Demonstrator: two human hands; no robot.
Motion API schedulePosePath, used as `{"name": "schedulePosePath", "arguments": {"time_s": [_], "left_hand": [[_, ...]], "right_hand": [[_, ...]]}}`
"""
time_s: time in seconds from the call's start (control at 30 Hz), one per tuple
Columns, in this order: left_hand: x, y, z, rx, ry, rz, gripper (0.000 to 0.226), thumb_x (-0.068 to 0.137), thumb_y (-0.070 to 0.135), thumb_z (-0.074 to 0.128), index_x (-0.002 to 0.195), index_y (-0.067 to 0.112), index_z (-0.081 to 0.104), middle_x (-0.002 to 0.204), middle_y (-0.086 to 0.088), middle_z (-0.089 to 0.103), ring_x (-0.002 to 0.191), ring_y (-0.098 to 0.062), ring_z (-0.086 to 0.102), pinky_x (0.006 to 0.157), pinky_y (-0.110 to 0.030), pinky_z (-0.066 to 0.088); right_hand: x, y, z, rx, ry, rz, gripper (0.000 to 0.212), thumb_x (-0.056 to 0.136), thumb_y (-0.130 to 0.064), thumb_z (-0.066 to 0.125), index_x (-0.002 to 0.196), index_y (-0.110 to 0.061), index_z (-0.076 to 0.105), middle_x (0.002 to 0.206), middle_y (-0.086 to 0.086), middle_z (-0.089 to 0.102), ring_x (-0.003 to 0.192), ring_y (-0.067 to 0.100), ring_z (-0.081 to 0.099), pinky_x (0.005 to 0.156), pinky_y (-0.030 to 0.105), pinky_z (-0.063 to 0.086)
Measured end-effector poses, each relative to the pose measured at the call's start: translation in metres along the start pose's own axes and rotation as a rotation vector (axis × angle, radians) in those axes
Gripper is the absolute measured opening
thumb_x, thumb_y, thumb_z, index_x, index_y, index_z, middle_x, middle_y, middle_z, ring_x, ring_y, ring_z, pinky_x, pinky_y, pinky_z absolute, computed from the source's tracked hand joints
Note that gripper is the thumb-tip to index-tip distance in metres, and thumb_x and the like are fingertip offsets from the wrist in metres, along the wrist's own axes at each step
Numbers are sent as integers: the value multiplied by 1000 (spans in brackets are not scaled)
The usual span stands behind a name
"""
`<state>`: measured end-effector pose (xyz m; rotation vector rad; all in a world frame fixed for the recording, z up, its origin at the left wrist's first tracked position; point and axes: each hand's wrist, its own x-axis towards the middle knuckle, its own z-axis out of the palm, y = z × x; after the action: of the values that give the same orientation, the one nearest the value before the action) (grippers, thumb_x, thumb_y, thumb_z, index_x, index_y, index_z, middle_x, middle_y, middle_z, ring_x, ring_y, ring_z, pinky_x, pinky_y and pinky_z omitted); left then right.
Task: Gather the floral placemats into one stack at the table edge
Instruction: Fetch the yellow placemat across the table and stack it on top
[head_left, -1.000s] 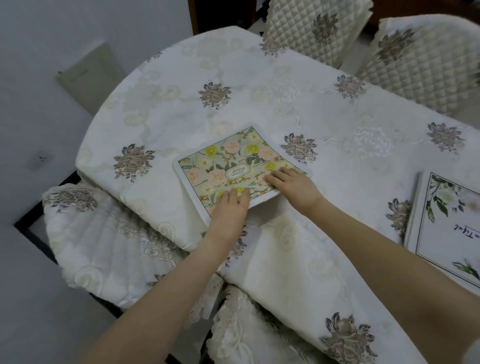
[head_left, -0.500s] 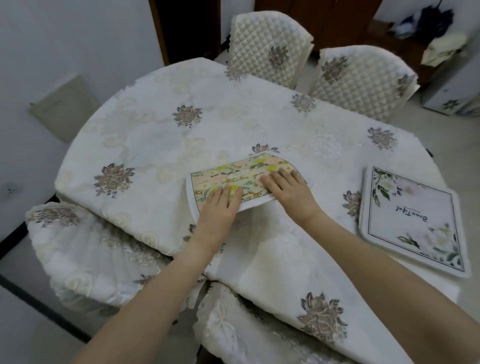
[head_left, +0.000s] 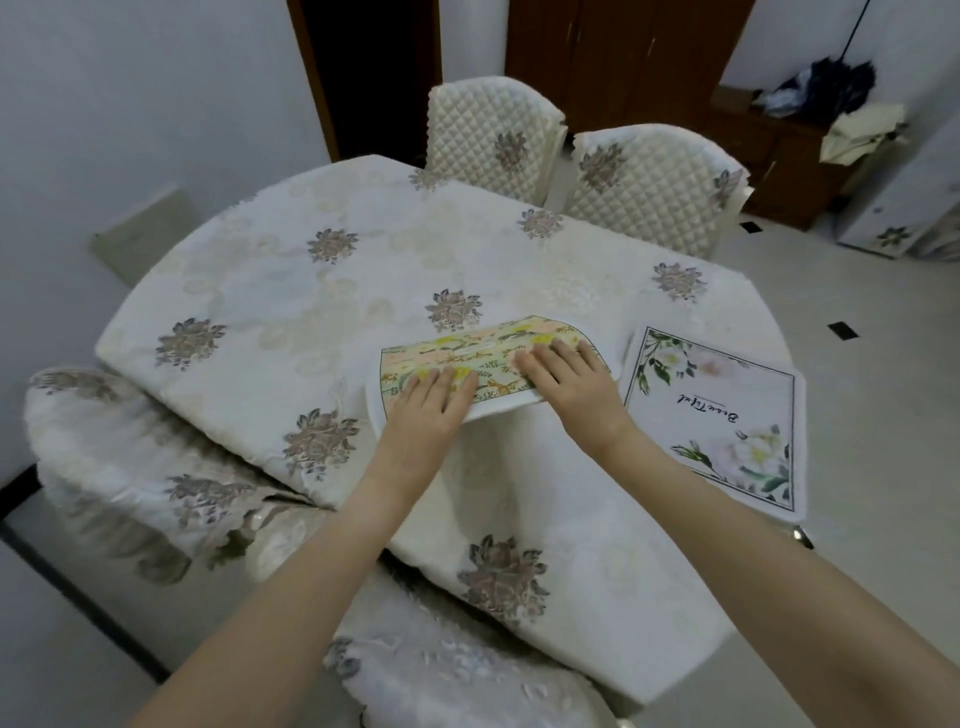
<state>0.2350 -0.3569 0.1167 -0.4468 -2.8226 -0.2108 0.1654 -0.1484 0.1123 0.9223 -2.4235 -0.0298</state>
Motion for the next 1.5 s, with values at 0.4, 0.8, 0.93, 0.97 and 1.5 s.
{"name": "schedulePosePath", "arguments": {"time_s": [0.4, 0.8, 0.93, 0.97, 1.5], "left_hand": [[-28, 86, -22, 35, 26, 75, 67, 61, -23, 62, 124, -3, 55, 119, -32, 61, 105, -46, 62, 88, -56, 51], [-19, 123, -13, 20, 9, 108, 71, 51, -25, 68, 118, -1, 61, 112, -28, 66, 99, -44, 65, 78, -51, 55], [3, 157, -4, 33, 24, 94, 68, 55, -24, 67, 118, 1, 62, 113, -26, 66, 100, -43, 65, 77, -50, 56], [10, 168, -1, 42, 29, 85, 67, 56, -23, 67, 118, 1, 62, 112, -25, 67, 99, -42, 65, 75, -48, 56], [100, 336, 36, 131, -23, -120, 73, 56, -21, 69, 123, 4, 58, 117, -24, 65, 101, -42, 64, 76, -47, 56]], "right_hand": [[-87, 17, -59, -43, -43, 71, 47, 68, 3, 71, 115, -5, 66, 107, 16, 71, 99, 34, 67, 86, 51, 54], [-119, 44, -75, -143, 44, 80, 34, 73, -2, 74, 106, -8, 71, 101, 12, 74, 93, 30, 70, 79, 45, 58], [-133, 81, -73, -126, 85, 61, 30, 83, -2, 50, 103, -9, 72, 97, 11, 75, 89, 30, 71, 77, 43, 59], [-138, 93, -73, -118, 93, 54, 34, 83, -3, 45, 102, -9, 72, 97, 10, 75, 88, 29, 71, 77, 43, 59], [-199, 282, -65, 46, 67, -88, 41, 69, -1, 78, 108, -8, 69, 102, 12, 73, 93, 32, 69, 83, 45, 56]]}}
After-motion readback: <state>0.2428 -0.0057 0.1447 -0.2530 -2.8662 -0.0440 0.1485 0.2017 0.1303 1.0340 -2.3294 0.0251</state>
